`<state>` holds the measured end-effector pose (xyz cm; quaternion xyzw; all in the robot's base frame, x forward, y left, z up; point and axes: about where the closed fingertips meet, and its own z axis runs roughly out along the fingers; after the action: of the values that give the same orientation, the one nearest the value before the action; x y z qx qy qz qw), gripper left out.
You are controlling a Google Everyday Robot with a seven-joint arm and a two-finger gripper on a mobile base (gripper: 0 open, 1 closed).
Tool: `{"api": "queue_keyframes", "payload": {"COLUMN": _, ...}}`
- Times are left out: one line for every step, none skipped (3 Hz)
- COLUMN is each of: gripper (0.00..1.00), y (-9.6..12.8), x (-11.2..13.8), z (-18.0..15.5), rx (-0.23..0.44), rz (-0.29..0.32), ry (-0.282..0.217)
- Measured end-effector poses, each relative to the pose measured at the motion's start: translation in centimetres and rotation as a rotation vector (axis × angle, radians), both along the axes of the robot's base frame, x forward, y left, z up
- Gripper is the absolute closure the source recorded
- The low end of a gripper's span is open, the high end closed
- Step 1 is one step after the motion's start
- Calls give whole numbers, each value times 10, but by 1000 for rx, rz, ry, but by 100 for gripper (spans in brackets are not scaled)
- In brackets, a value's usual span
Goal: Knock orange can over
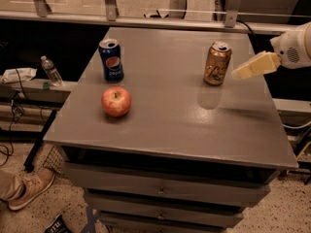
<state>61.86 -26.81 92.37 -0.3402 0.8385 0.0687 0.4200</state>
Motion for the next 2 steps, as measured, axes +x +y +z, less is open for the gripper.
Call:
{"api": "queue_keyframes", "payload": {"gripper": 0, "y": 17, "x": 18, "z": 2, "rx": 37, "rz": 40, "ry": -22}}
{"api": "queue_keyframes", "payload": {"gripper": 0, "y": 41, "x": 30, "z": 4, "rx": 52, "rz": 107, "ry": -32}}
